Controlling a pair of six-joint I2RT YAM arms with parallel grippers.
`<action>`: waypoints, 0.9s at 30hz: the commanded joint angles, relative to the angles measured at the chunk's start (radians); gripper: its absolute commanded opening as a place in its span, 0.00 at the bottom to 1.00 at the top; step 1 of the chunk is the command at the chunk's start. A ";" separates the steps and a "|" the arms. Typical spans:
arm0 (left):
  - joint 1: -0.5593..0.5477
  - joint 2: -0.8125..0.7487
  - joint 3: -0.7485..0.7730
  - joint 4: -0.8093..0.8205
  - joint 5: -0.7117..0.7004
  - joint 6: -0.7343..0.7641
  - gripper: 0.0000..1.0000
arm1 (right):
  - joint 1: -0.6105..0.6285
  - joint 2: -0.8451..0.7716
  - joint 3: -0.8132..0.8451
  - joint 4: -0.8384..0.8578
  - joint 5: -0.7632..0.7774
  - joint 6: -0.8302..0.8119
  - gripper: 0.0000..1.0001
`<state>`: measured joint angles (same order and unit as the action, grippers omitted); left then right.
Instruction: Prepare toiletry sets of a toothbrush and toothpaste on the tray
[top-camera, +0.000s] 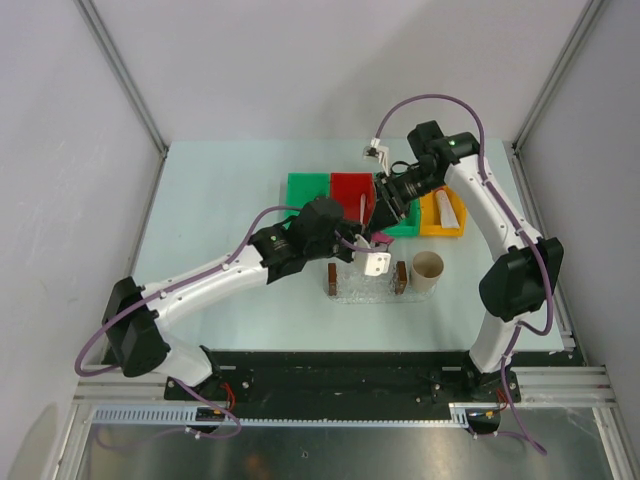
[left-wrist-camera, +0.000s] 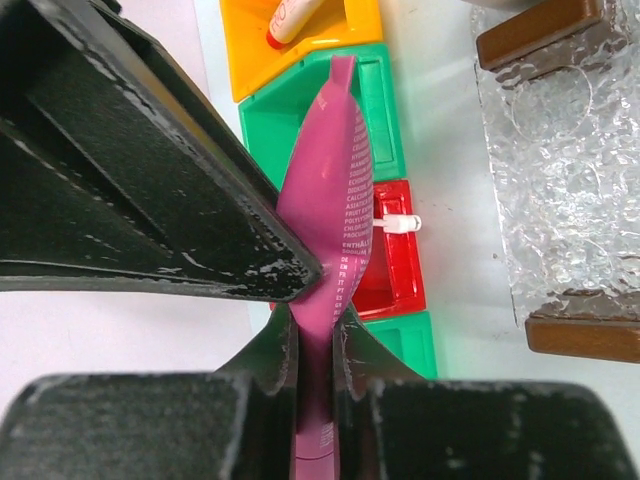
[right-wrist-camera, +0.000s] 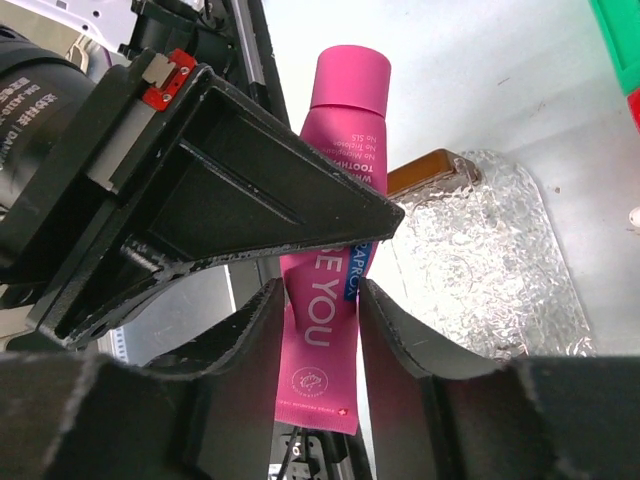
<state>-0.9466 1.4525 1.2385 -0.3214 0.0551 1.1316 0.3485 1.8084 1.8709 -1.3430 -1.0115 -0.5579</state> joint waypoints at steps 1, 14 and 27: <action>0.002 -0.030 -0.017 0.008 -0.001 -0.041 0.00 | -0.023 -0.050 0.043 -0.047 -0.010 0.018 0.43; 0.089 -0.142 -0.060 0.015 0.092 -0.292 0.00 | -0.161 -0.138 0.045 0.010 0.091 0.027 0.64; 0.301 -0.182 0.032 0.022 0.604 -0.775 0.00 | -0.014 -0.362 -0.096 0.307 0.223 0.082 0.76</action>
<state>-0.6636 1.3140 1.2049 -0.3489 0.4191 0.5644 0.2550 1.5269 1.8111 -1.1889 -0.8501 -0.5106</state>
